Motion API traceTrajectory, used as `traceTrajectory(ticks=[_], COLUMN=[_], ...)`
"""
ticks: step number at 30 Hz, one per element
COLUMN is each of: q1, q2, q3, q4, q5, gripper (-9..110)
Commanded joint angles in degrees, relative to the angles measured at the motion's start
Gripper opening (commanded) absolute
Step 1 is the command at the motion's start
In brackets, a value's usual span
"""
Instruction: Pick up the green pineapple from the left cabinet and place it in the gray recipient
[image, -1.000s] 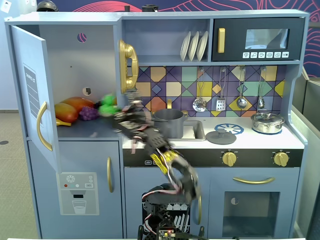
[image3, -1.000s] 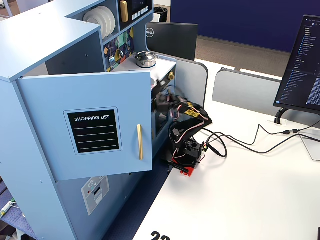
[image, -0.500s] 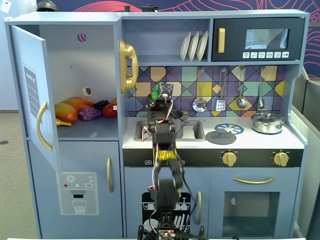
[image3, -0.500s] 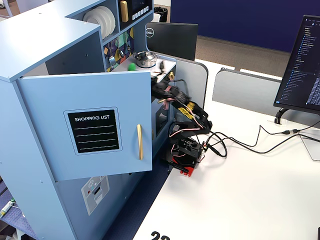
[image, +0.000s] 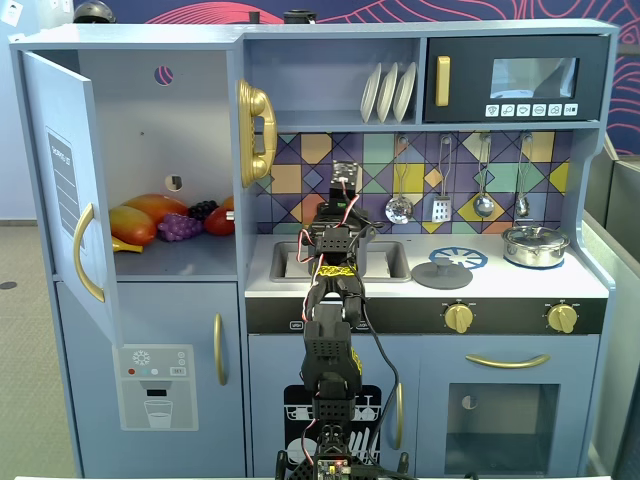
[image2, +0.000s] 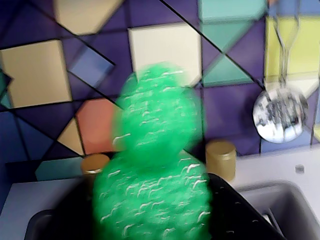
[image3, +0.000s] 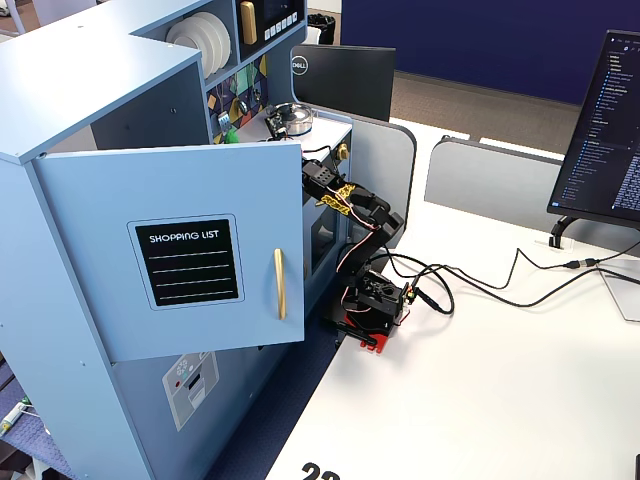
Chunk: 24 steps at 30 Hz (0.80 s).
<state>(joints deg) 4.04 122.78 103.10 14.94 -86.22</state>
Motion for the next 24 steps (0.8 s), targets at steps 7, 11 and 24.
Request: traceTrajectory(ticks=[7, 11, 24], q1=[0.53, -1.58, -4.04], q2=[25.66, 36.56, 46.49], q3=[-4.22, -2.37, 40.34], q4=[38.06, 62.93, 60.38], q5=[-1.05, -0.62, -2.37], gripper=[9, 0, 0])
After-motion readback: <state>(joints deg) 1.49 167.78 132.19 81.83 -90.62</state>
